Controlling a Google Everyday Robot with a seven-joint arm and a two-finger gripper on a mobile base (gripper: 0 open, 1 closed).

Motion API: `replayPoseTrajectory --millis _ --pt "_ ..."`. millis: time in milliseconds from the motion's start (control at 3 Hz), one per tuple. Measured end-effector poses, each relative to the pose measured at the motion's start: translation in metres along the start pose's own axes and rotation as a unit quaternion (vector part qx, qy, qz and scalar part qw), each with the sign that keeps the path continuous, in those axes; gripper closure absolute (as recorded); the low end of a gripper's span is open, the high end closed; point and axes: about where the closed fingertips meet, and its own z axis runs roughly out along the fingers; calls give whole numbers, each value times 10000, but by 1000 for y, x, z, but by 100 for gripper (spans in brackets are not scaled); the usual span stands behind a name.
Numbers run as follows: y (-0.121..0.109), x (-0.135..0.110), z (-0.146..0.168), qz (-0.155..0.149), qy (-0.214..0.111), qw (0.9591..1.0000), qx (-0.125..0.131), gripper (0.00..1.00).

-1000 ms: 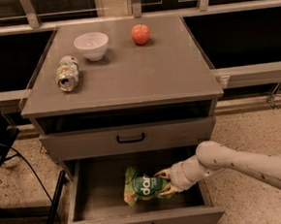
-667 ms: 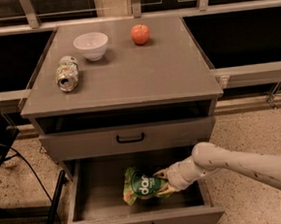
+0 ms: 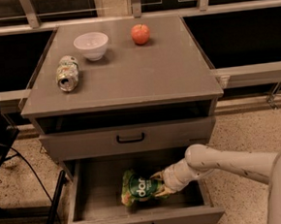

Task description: Place green rice chip bag into middle drawer

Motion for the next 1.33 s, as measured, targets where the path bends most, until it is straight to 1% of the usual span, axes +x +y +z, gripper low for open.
replayPoseTrajectory --millis 333,1000,1333 --pt "0 0 0 0 0 10000 0 72" --pt "0 0 0 0 0 10000 -1 25" --pt "0 0 0 0 -1 10000 -2 0"
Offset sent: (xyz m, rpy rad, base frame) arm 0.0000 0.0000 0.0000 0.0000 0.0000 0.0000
